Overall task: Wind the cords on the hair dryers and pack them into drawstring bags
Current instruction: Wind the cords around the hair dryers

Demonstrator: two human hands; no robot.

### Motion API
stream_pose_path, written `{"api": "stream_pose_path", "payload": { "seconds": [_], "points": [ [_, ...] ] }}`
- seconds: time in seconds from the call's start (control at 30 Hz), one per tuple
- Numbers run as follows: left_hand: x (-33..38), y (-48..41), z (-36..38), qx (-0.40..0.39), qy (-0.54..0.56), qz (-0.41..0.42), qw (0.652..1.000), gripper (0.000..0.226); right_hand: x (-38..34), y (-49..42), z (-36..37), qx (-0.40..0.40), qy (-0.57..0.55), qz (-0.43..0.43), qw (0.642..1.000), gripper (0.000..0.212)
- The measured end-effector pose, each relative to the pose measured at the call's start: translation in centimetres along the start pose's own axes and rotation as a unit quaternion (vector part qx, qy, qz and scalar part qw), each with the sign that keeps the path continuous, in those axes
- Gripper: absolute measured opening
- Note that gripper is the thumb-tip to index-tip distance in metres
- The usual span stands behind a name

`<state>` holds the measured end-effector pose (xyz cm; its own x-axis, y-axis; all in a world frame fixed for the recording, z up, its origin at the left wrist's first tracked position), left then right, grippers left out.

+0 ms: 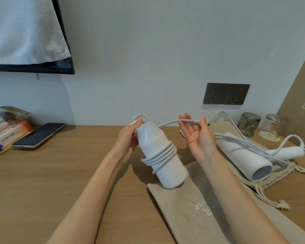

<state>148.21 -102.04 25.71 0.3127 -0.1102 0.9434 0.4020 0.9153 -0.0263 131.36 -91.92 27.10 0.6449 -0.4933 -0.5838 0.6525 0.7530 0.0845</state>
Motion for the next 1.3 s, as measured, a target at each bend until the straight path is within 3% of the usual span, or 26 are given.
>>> {"api": "stream_pose_path", "payload": {
  "seconds": [0.07,0.17,0.33,0.53,0.7,0.9,1.1,1.3],
  "points": [
    [-1.1,-0.1,-0.3,0.018,0.04,-0.035,0.998,0.046,0.4,-0.2,-0.5,0.006,0.009,0.006,1.0,0.038],
    [-2.0,-0.8,-0.4,0.021,0.07,-0.062,0.995,0.036,0.5,-0.3,-0.8,0.01,0.016,0.007,1.0,0.035],
    [-1.7,-1.1,-0.3,0.042,0.094,-0.038,0.994,0.021,-0.5,-0.3,-0.8,0.025,0.077,-0.041,0.996,0.028],
    [-1.1,-1.0,-1.0,0.07,0.122,-0.034,0.99,0.021,-1.4,0.0,-1.4,0.056,0.144,-0.078,0.985,0.026],
    [-0.3,-1.0,-2.0,0.045,0.115,-0.018,0.992,0.023,-1.5,0.3,0.4,-0.006,0.18,-0.111,0.977,0.023],
    [1.5,-0.6,-2.8,0.004,0.17,0.008,0.985,0.011,-1.7,1.7,2.5,-0.07,0.135,-0.101,0.983,0.019],
    [1.9,0.3,-2.5,-0.032,0.098,0.01,0.995,0.021,-2.2,2.9,3.5,-0.098,0.123,-0.111,0.981,0.019],
    [-1.6,1.1,-2.4,-0.042,-0.172,-0.033,0.984,0.023,-1.6,3.1,3.7,-0.098,0.143,-0.112,0.978,0.019]
  ]
}}
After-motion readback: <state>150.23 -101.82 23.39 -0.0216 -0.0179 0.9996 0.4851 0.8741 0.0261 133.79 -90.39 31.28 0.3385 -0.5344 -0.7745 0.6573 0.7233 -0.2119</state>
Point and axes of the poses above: each hand's wrist, its own y-axis away from the middle knuckle, its own z-axis out of the palm, x = y × z, the point moved 9 cm from there along -y, towards the middle knuckle, and after that the axes turned 9 degrees about x, right-handed, at the moved point
